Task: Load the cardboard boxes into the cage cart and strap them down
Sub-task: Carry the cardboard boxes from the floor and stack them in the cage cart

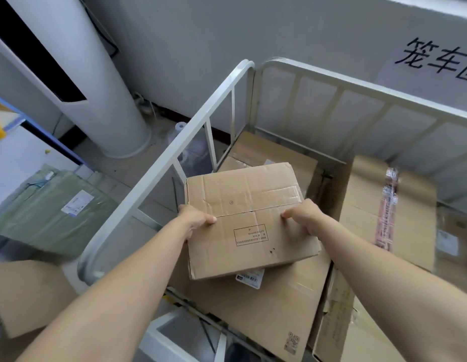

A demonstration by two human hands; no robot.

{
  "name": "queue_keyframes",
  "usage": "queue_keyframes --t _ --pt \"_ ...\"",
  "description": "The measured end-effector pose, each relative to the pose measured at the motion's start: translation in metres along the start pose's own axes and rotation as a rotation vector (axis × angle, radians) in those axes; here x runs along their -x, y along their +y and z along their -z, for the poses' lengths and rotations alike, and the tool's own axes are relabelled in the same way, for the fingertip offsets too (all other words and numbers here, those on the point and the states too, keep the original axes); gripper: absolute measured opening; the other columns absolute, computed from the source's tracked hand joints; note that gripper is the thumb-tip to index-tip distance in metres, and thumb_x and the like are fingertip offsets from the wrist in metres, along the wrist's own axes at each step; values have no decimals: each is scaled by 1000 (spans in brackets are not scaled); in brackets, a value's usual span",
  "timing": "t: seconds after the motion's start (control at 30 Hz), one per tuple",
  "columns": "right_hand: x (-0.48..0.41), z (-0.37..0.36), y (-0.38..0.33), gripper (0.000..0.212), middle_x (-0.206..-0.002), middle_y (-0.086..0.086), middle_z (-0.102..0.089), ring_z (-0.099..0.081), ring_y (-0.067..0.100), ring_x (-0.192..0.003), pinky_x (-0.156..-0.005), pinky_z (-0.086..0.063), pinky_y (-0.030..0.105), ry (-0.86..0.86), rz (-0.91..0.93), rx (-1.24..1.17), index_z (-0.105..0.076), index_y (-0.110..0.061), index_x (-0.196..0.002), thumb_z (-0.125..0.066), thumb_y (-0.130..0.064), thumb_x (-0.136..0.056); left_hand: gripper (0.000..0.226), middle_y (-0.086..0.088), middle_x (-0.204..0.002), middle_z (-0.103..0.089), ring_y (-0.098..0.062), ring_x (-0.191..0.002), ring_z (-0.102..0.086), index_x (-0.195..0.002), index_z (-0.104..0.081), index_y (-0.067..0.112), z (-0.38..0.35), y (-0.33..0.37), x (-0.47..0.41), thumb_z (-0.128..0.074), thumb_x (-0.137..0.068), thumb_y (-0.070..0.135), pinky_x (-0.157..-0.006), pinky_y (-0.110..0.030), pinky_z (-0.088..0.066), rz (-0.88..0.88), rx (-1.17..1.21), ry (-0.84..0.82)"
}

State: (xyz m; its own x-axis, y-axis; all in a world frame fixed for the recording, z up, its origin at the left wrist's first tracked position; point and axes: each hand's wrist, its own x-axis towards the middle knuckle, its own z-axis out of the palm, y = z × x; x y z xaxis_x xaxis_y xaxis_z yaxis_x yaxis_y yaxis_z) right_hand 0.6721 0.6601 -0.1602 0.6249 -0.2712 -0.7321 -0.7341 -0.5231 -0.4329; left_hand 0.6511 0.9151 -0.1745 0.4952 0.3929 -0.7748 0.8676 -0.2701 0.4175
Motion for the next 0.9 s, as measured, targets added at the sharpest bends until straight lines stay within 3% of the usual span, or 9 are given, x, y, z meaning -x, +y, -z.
queue_keyframes --t 0.1,0.23,0.37,0.47,0.53,0.63,0.73,0.83,0.9 --pt "0 -1 2 72 -133 15 -49 -49 32 -119 -91 -41 40 25 1 40 -34 -5 -138 -73 -27 -82 106 -17 -148 -26 -35 -133 -35 -145 -12 5 -1 7 2 -84 -69 21 -105 -46 -37 -56 -154 75" --pt "12 2 7 70 -129 16 -53 -54 32 -116 -87 -45 37 22 -77 200 -39 -1 -137 -69 -39 -85 99 -13 -147 -18 -35 -136 -24 -144 -16 12 -3 27 1 -80 -71 30 -108 -45 -31 -384 -508 266" --pt "21 7 25 75 -139 20 -43 -50 41 -119 -84 -51 46 -91 -249 132 -35 -5 -140 -67 -45 -85 84 -7 -148 -31 -29 -136 -30 -143 -30 14 -5 52 -13 -73 -77 44 -110 -47 -29 -624 -757 141" --pt "16 6 28 76 -142 22 -40 -48 45 -120 -83 -54 50 -77 -275 1 -35 -5 -140 -71 -40 -83 71 -5 -136 -45 -28 -125 -41 -135 -41 18 -4 63 -23 -71 -77 47 -104 -47 -35 -615 -820 47" --pt "7 8 22 68 -138 21 -42 -49 42 -118 -82 -51 48 48 -209 -61 -41 -1 -134 -73 -32 -83 73 -7 -136 -40 -30 -125 -41 -135 -41 20 -2 63 -27 -71 -76 50 -103 -46 -35 -580 -827 103" --pt "-5 11 10 64 -138 20 -43 -52 36 -116 -87 -48 43 250 -125 -201 -40 -2 -133 -74 -22 -83 85 -12 -144 -27 -35 -134 -26 -141 -29 19 1 58 -31 -68 -75 57 -108 -52 -27 -521 -843 175" --pt "-1 -1 3 51 -136 18 -49 -51 34 -119 -91 -48 45 63 -150 -410 -45 -2 -125 -71 -22 -86 96 -13 -149 -21 -36 -139 -18 -144 -23 16 2 58 -38 -70 -73 59 -112 -59 -18 -473 -735 187" --pt "6 -25 -1 53 -143 19 -42 -52 38 -116 -79 -52 47 -235 -220 -524 -42 -9 -137 -65 -25 -91 106 -15 -151 -21 -37 -140 -17 -147 -15 14 1 63 -43 -75 -70 56 -114 -51 -19 -428 -598 156" --pt "-5 -37 -6 52 -142 17 -43 -50 40 -118 -80 -49 51 -197 -248 -590 -43 -15 -136 -65 -23 -90 109 -14 -153 -19 -37 -141 -14 -149 -14 11 -1 68 -43 -77 -69 52 -114 -47 -20 -389 -515 169"
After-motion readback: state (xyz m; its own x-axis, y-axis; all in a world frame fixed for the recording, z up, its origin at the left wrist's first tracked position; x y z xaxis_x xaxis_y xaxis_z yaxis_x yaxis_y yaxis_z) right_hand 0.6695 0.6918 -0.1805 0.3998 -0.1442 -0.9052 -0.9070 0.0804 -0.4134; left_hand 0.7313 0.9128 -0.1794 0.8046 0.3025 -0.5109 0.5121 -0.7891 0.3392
